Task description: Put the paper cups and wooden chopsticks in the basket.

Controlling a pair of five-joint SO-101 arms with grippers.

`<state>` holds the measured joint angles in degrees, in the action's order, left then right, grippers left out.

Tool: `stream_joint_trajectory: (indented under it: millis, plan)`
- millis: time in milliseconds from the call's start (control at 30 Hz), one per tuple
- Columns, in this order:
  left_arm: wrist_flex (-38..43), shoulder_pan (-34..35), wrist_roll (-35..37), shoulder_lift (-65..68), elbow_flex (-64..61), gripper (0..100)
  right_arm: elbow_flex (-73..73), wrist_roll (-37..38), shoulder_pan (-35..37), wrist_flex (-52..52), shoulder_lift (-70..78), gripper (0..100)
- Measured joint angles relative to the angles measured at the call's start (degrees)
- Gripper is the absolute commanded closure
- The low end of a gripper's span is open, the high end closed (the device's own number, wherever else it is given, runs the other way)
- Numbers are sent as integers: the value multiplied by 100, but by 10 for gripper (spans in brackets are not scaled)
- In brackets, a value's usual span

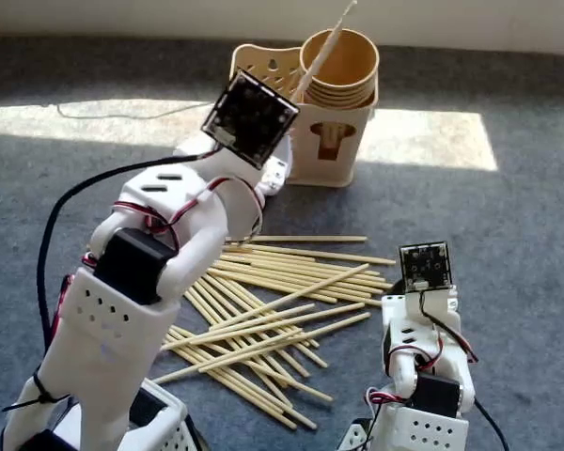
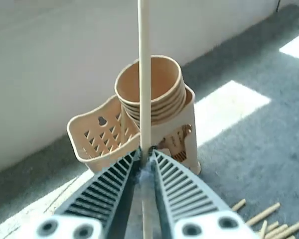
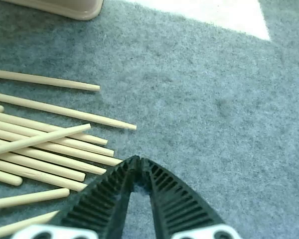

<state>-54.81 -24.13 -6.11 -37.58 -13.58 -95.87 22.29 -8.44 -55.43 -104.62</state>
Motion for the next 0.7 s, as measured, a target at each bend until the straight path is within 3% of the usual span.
stream_joint_trajectory:
  millis: [233, 500, 700]
  plan:
    - [1767, 545, 615, 0, -229, 994, 0, 0, 0, 0, 0, 992]
    - [4211, 800, 976, 0, -1319, 994, 0, 0, 0, 0, 0, 992]
    - [5178, 818, 985, 88, -1662, 994, 0, 0, 0, 0, 0, 992]
